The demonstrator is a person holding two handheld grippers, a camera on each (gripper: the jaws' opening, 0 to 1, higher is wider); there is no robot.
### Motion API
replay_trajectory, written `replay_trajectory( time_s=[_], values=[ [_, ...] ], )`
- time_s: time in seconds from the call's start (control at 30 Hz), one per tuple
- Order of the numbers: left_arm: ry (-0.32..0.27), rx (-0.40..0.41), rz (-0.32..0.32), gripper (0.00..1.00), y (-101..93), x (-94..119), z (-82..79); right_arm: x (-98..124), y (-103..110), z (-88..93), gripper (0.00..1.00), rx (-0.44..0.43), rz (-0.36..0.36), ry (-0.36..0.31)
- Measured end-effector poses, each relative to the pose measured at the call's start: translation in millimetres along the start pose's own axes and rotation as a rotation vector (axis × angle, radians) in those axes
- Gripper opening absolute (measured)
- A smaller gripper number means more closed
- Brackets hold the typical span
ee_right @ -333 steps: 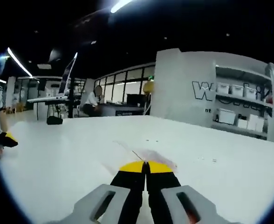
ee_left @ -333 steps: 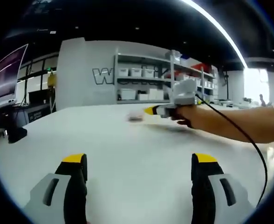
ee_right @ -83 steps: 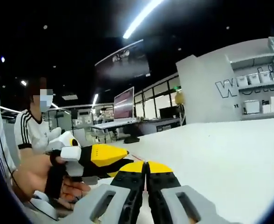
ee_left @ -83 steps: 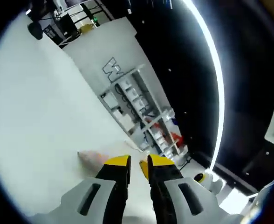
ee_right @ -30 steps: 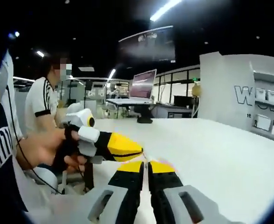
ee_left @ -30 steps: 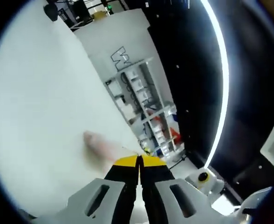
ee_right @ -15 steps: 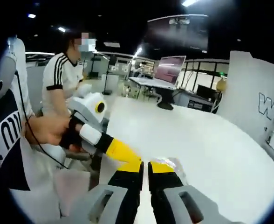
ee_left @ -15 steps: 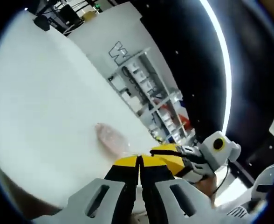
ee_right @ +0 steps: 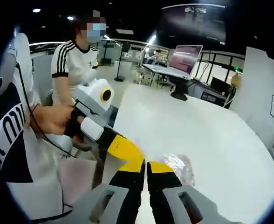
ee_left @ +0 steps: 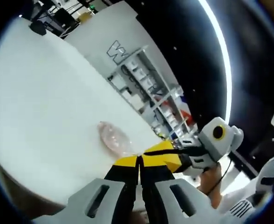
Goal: Open the resealable bag by pulling the two sides of the seal apart until the entire bag opening is separated and visibly accessible.
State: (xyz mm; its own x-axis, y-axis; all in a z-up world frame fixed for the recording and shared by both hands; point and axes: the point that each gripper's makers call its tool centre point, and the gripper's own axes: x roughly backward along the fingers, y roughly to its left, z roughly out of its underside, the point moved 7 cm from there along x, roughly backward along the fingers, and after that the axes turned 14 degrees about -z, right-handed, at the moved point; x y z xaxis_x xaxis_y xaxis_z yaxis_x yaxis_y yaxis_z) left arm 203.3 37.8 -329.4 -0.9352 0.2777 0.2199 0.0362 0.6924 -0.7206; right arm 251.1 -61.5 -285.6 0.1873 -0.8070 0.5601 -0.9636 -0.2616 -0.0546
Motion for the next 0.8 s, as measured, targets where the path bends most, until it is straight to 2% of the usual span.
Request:
replay_trajectory(
  time_s=[0.1,0.43,0.53,0.8],
  values=[
    [-0.002,-0.010,-0.002,0.01,-0.8,1,0.7,0,-1,2.2,0.00,-0.008,-0.010,0.017],
    [-0.001,-0.070,-0.028,0.01,-4.4,1,2.1,0,0,2.6,0.00,-0.043,-0.018,0.016],
    [0.009,-0.091,-0.039,0.01,-6.6,1,1.9,2,-2,3.0,0.00,-0.084,-0.006,0.003],
    [-0.005,-0.161,-0.070,0.00,-12.6,1,0.0,5,3,2.3,0.00,-0.107,0.052,-0.051]
  ],
)
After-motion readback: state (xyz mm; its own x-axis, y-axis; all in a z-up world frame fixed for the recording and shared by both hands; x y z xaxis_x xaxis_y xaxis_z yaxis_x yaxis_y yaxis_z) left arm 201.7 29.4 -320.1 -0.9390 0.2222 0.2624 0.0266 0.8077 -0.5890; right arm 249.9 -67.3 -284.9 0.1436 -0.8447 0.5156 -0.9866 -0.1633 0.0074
